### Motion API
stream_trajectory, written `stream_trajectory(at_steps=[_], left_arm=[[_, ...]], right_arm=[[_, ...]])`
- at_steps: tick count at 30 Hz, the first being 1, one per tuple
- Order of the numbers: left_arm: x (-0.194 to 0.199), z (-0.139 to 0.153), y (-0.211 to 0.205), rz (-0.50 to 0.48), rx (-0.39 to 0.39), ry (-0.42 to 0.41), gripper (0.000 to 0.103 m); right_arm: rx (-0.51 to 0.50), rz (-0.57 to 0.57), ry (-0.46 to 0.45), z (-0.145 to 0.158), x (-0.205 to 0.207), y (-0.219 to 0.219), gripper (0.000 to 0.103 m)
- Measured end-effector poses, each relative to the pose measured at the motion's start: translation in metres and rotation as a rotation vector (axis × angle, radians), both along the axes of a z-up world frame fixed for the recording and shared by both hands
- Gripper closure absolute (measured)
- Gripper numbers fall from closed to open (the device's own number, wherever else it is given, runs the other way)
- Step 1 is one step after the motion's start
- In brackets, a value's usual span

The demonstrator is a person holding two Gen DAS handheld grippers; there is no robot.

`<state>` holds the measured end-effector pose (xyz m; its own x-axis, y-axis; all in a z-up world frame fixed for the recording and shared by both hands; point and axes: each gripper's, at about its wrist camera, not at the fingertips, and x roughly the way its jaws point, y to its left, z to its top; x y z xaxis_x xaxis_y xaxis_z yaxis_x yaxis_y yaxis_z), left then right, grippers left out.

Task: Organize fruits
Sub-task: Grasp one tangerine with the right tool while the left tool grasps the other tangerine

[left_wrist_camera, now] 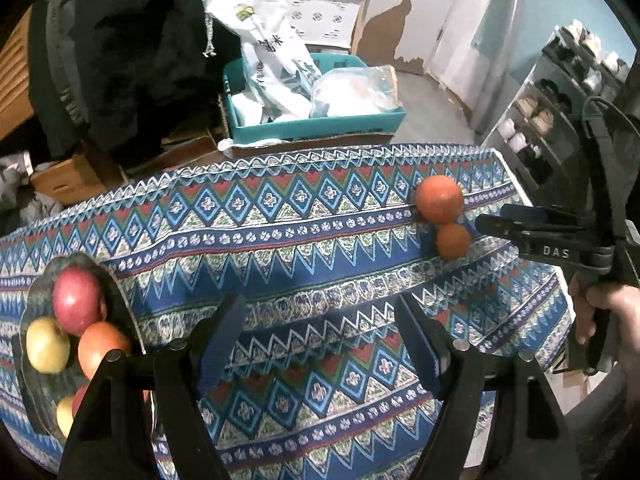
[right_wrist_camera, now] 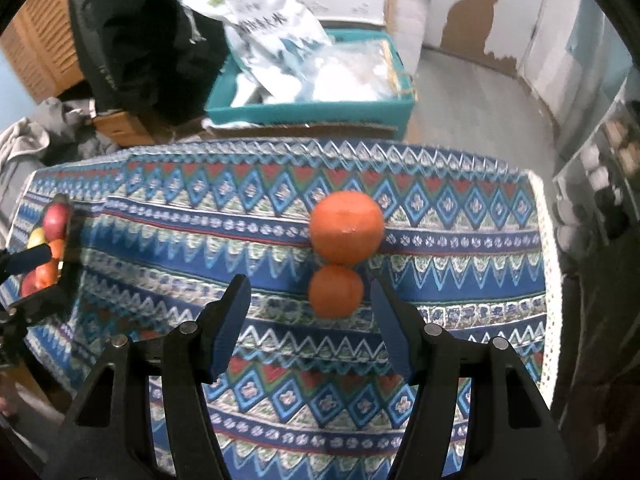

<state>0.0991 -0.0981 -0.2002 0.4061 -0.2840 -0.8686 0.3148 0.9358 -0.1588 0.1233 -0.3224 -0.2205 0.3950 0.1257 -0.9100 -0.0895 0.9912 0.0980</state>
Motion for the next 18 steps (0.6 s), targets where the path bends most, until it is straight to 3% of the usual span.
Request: stream_trajectory(at_steps=[4, 9, 18], left_arm=[[0.01, -0.011, -0.01, -0.031, 0.035, 0.005, 0.025], [0.022, -0.023, -0.02, -0.062, 0.013, 0.02, 0.025], [0.04, -0.044, -0.043, -0.097, 0.022, 0.062, 0.025]], right_arm=[[0.023, -0.015, 0.049, -0.029, 0.009, -0.01, 0.04], [0.034, -0.032, 0.096, -0.058, 0.017, -0.016, 0.04], [0.034, -0.021, 0.102, -0.079, 0.021, -0.015, 0.04]])
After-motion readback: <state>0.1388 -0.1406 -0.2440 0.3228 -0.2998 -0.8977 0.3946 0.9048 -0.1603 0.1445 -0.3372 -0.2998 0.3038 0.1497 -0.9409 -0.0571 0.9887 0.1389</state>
